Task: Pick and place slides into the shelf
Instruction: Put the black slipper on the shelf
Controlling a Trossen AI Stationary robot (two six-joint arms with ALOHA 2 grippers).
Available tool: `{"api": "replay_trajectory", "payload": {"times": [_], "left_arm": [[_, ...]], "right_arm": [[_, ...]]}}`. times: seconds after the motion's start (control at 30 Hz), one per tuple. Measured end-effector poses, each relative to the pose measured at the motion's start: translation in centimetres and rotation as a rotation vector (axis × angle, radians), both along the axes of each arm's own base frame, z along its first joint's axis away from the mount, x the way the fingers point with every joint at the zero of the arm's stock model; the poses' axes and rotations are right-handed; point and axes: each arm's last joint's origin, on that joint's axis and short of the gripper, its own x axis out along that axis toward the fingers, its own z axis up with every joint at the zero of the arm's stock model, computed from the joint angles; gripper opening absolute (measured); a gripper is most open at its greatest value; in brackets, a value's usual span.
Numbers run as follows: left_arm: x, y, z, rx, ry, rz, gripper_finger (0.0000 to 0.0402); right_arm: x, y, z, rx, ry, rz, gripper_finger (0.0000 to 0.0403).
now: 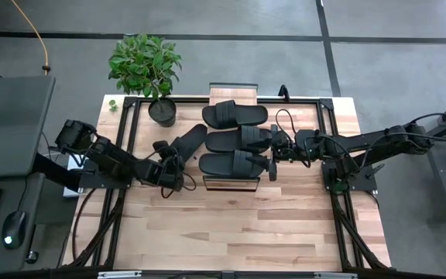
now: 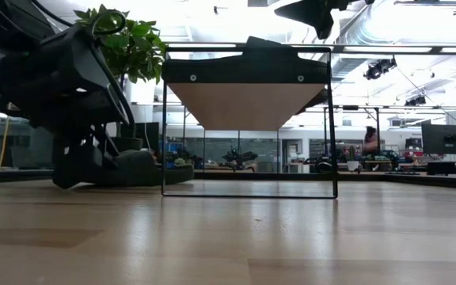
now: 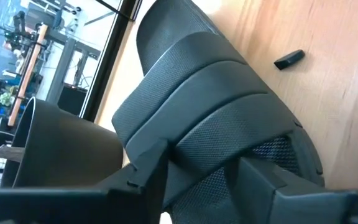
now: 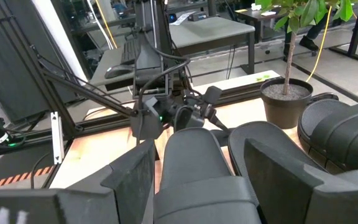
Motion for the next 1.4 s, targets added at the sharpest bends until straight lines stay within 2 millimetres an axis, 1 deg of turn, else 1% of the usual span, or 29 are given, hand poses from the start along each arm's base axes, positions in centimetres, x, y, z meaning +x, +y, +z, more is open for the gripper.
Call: {"api": "replay_trajectory", "payload": {"times": [0.1, 0.27, 0.33, 0.47, 0.63, 0.77, 0.83, 0.97, 1.13, 1.27, 1.4], "left_arm": [[0.0, 0.0, 0.0, -0.001, -0.004, 0.004, 0.0099], [0.0, 0.0, -0.1, -0.018, -0.004, 0.003, 0.0022], [0.0, 0.0, -0.1, -0.023, -0.012, 0.008, 0.0008], [-0.1, -0.2, 0.0, -0.003, -0.012, 0.005, 0.0021], [-0.4, -0.6, 0.0, 0.038, 0.015, -0.016, 0.0006], [-0.4, -1.2, 0.5, 0.079, 0.036, -0.011, 0.0014], [-0.4, -1.5, 1.1, 0.098, 0.043, 0.001, 0.0015], [0.0, -2.2, 2.6, 0.108, 0.065, 0.012, 0.0005], [0.3, -3.0, 4.6, 0.135, 0.068, 0.032, 0.0012], [-0.1, -3.6, 5.9, 0.152, 0.066, 0.052, 0.0004], [-0.9, -4.0, 6.8, 0.171, 0.066, 0.074, 0.0008]], "right_arm": [[0.0, 0.0, 0.0, 0.0, 0.0, 0.0, 0.0238], [0.0, 0.0, 0.0, 0.0, -0.001, 0.0, 0.0238], [0.0, 0.0, 0.0, 0.0, 0.0, 0.0, 0.0238], [0.0, 0.0, 0.0, 0.0, 0.001, 0.0, 0.0238], [0.0, 0.0, 0.0, 0.0, 0.005, 0.0, 0.0238], [0.0, 0.0, -0.1, 0.004, 0.009, -0.001, 0.0238], [0.0, 0.0, -0.1, 0.007, 0.013, -0.001, 0.0238], [0.0, 0.0, -0.2, 0.036, 0.02, -0.007, 0.0238], [0.0, 0.0, -0.2, 0.043, 0.021, -0.008, 0.0238], [-0.1, 0.0, -0.3, 0.042, 0.024, -0.008, 0.0238], [0.0, 0.0, -0.3, 0.043, 0.024, -0.008, 0.0238]]}}
